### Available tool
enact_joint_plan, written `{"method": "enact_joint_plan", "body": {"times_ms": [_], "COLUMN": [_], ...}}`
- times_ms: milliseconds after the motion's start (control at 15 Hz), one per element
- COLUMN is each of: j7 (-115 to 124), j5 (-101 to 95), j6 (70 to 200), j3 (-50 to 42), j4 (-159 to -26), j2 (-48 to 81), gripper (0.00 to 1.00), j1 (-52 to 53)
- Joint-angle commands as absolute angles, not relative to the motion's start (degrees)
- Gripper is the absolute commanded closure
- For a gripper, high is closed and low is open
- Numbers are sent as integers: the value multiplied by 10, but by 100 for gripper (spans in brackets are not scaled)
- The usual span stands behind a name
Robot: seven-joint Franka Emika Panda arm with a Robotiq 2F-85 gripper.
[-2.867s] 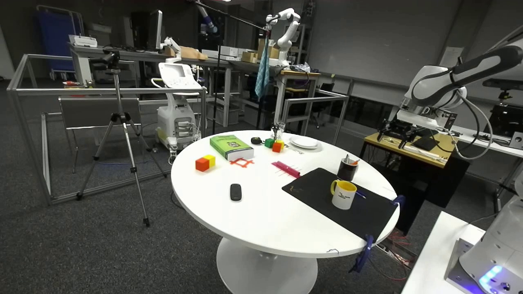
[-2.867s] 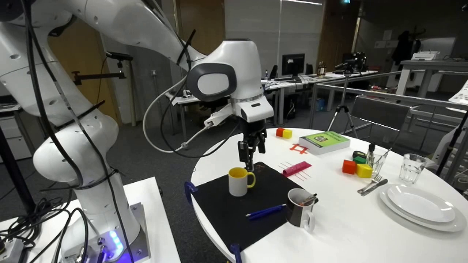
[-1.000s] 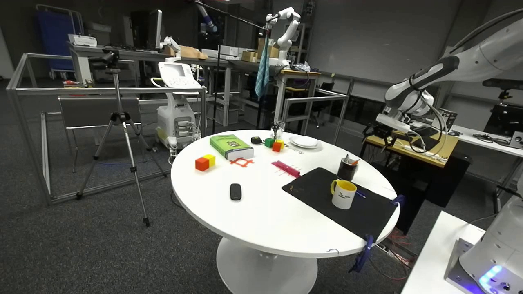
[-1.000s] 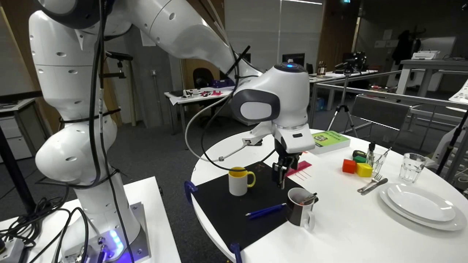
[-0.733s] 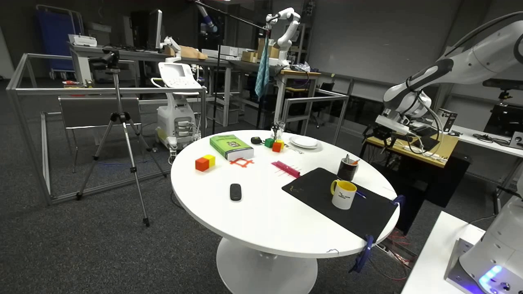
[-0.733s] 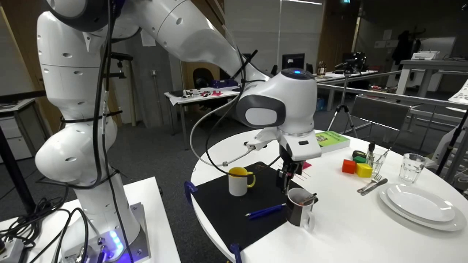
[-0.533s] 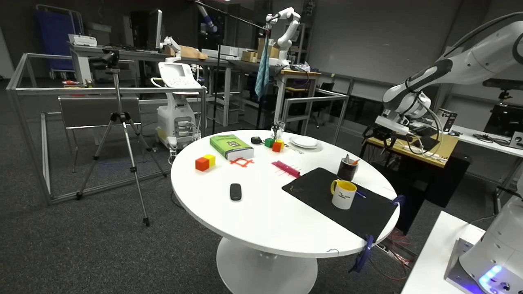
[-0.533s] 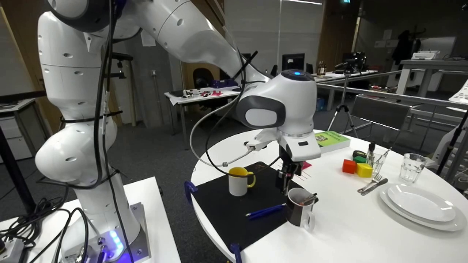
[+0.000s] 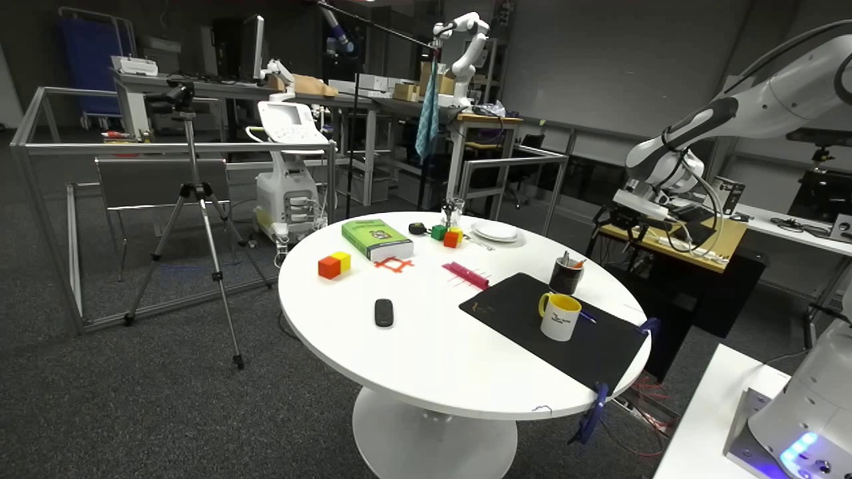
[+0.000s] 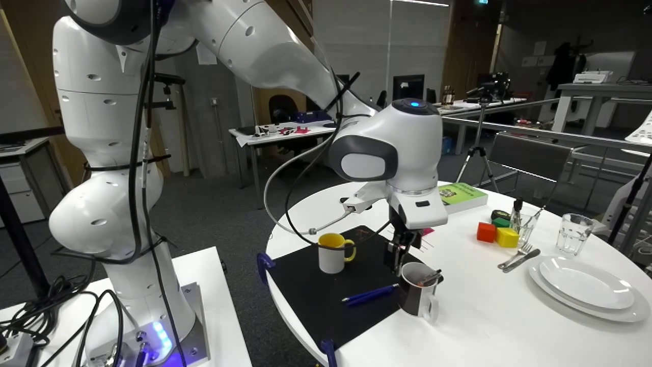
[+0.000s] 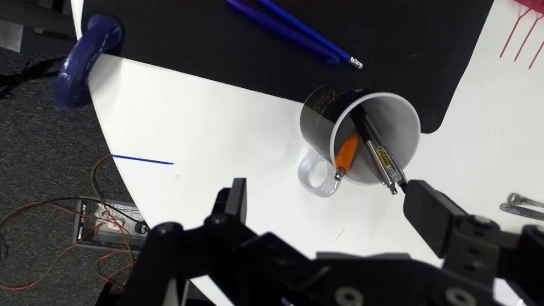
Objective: Remove the yellow pen in the gray cup and place it on the table
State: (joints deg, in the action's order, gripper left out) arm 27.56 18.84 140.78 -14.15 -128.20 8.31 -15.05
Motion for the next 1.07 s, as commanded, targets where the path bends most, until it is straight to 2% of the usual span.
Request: {"method": "enact_joint_plan", "body": {"times_ms": [0,1000], "j7": [259,246], "j5": [217,263], "j6": [1407,1319], "j3": [-147,-134], "j4": [-1264,-1082], "j2": [97,266], "gripper": [0,0], "j1": [-157,-167]}}
